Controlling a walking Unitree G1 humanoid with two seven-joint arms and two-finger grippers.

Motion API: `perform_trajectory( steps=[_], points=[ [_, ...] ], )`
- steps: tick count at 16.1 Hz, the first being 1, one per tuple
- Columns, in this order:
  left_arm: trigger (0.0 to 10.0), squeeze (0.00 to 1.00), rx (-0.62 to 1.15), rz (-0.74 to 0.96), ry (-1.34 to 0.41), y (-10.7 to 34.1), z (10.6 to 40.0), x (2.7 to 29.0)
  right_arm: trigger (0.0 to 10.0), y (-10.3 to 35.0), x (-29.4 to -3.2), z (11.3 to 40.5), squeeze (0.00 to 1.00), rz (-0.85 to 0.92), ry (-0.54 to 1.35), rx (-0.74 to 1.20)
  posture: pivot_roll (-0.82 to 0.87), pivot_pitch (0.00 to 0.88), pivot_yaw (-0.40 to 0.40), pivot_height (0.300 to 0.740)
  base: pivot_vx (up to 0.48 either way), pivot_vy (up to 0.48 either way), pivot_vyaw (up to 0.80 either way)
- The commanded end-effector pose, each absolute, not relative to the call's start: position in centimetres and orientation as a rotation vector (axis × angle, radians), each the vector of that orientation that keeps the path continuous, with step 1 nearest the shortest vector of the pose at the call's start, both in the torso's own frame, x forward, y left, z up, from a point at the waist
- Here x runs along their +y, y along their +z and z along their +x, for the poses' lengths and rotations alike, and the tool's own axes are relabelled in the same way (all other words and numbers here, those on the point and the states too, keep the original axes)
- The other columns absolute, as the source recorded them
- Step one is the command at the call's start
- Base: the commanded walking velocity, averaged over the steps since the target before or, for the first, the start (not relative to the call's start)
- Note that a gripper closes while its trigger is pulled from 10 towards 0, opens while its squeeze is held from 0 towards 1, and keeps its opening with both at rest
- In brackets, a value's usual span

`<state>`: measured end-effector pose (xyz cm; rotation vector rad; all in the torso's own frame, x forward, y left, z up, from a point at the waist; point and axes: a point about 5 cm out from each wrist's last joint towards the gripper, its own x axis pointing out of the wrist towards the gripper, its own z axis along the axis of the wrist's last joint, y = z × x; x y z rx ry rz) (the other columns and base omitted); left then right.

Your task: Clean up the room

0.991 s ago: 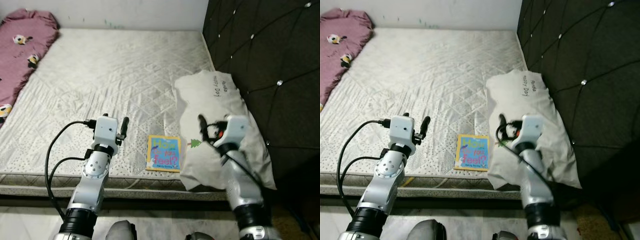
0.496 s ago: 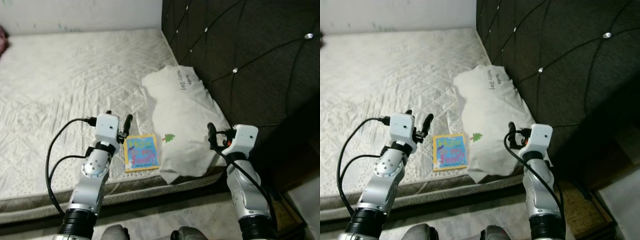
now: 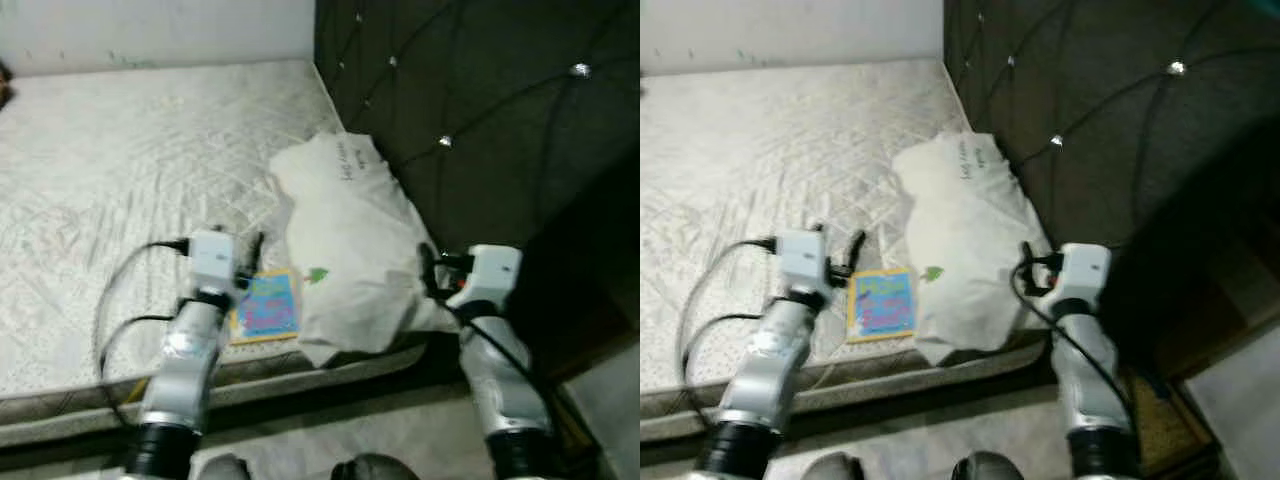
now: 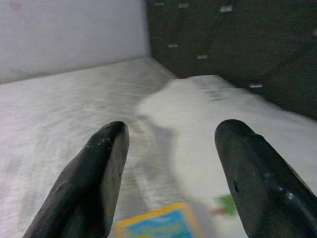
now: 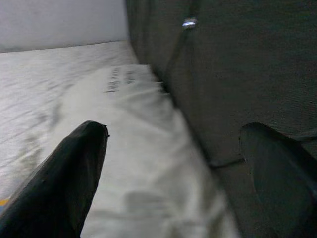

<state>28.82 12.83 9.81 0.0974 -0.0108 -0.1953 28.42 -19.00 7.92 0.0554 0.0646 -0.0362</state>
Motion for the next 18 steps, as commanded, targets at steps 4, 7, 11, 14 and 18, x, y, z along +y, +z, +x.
perform_trajectory(
  steps=[4,7,11,14,18],
  points=[
    [10.0,0.0,-0.016,0.083,-0.165,10.2,29.14,13.5,10.0,8.32,-18.55,28.56,0.0,0.055,-0.019,0.053,-0.04,0.052,-0.022,0.74,0.0,-0.23,0.0],
    [10.0,0.0,-0.001,0.055,-0.16,10.07,29.27,13.63,10.0,8.39,-18.45,28.7,0.0,0.053,-0.013,0.052,-0.04,0.051,-0.024,0.74,0.0,0.16,0.0],
    [10.0,0.0,0.003,0.024,-0.166,10.1,29.37,13.39,10.0,8.45,-18.42,28.82,0.0,0.056,-0.014,0.051,-0.05,0.048,-0.022,0.74,0.0,0.48,0.0],
    [10.0,0.0,0.001,0.007,-0.173,10.21,29.53,13.18,10.0,8.44,-18.51,28.89,0.0,0.056,-0.018,0.054,-0.05,0.047,-0.023,0.74,0.0,0.48,0.0],
    [10.0,0.0,-0.003,0.002,-0.17,10.34,29.67,13.13,10.0,8.49,-18.51,28.98,0.0,0.05,-0.016,0.056,-0.05,0.046,-0.025,0.74,0.0,0.48,0.0]
  ],
)
